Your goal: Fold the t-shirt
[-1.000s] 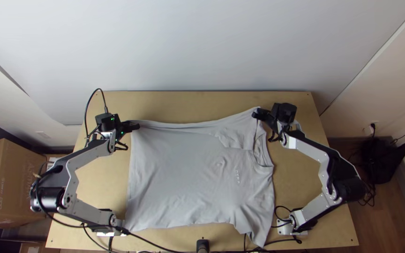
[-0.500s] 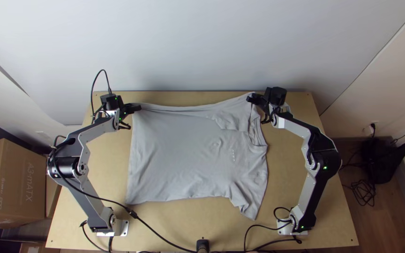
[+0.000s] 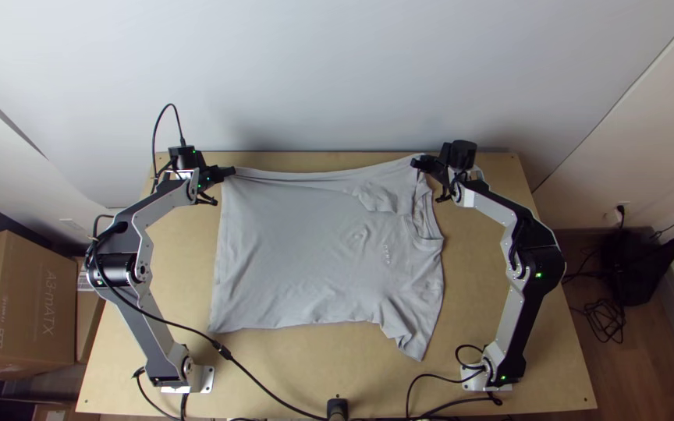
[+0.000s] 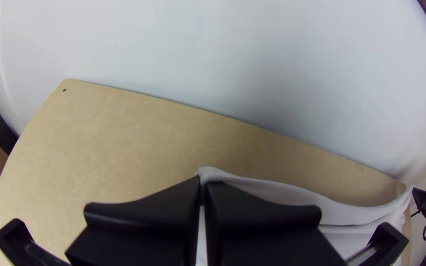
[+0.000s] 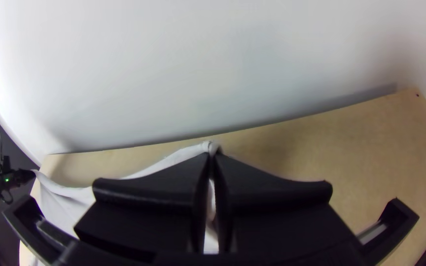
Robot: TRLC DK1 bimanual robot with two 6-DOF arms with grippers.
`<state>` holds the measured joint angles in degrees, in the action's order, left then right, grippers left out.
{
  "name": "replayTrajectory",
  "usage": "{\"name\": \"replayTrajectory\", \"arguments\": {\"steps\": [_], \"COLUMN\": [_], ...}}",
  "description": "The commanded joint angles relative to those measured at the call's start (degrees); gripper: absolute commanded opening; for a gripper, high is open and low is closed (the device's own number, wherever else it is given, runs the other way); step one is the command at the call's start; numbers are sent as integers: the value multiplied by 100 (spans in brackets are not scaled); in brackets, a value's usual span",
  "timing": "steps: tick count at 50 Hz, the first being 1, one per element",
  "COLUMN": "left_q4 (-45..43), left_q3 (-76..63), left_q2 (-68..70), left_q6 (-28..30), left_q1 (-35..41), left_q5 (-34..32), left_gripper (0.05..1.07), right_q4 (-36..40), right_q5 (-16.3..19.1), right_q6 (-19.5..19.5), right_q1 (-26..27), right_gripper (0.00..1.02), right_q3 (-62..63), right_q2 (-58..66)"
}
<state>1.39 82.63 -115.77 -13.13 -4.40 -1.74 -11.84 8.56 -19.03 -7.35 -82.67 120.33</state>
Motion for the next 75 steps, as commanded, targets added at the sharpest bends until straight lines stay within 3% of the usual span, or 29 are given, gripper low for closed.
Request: {"name": "replayTrajectory", "arguments": {"steps": [1, 19, 45, 75], "left_q4": [142, 353, 266, 107], "left_q3": [69, -652, -2040, -3130], "left_q2": [28, 485, 1768, 2093], "left_q6": [-146, -138, -120, 64], "left_q1": [-157, -386, -342, -289], "left_q5": [-160, -485, -644, -652], "left_gripper": [8, 8, 8, 8], "right_q4": [217, 1289, 1860, 2370], "right_q5": [-30, -30, -21, 76], "right_q6": [-13, -128, -128, -128], "right_q1": [76, 68, -12, -12], "right_gripper": [3, 3, 3, 3], "right_q3": [-126, -47, 1025, 2124], "right_q2": [-133, -555, -1557, -1996]}}
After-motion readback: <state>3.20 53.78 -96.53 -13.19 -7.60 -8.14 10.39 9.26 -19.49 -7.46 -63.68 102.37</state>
